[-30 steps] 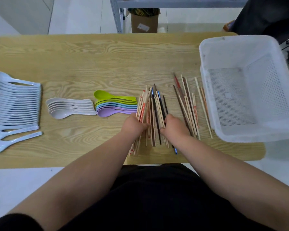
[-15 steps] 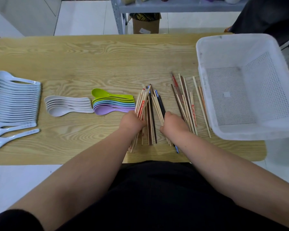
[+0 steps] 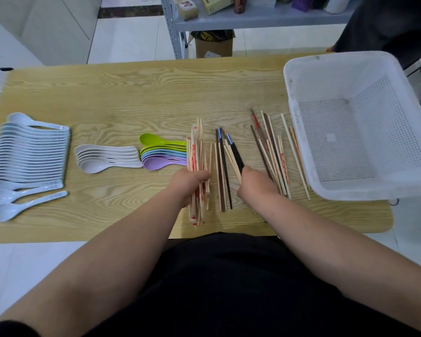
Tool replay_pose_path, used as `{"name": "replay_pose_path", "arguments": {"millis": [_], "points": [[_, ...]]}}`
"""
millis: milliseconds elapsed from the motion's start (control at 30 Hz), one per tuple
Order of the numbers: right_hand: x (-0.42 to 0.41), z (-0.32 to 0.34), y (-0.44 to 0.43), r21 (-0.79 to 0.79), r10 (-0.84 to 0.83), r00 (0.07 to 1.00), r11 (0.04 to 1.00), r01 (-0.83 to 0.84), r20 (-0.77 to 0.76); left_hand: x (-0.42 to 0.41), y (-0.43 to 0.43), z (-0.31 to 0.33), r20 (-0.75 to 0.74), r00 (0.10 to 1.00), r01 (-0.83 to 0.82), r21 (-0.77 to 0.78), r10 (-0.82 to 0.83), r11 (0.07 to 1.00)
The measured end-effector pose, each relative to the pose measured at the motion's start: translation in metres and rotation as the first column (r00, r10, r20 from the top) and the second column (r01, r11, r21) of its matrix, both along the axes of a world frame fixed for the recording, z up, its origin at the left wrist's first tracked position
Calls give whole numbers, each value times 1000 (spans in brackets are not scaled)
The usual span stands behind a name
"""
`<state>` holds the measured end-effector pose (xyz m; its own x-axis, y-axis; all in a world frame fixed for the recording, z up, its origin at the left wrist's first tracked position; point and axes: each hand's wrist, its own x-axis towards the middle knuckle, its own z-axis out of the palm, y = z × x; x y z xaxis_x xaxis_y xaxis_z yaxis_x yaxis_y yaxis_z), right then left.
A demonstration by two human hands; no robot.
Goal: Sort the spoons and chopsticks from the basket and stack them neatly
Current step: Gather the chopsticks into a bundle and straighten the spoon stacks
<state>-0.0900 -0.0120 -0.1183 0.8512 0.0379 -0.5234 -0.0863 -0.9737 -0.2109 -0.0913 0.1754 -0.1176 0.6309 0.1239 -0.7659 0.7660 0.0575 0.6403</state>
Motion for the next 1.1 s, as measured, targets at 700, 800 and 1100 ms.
{"name": "replay_pose_path", "arguments": {"millis": [700,800,1100], "points": [[4,0,8,-75,-154,977,987,144,-145,-4,-3,-10,129,991,-22,-35,26,999],[7,3,14,-141,-125,971,985,98,-205,-5,-4,-11,136,991,10,-36,-5,999],[0,4,8,-49,-67,989,997,61,-131,-9,-5,-10,126,990,69,-19,-66,997]]}}
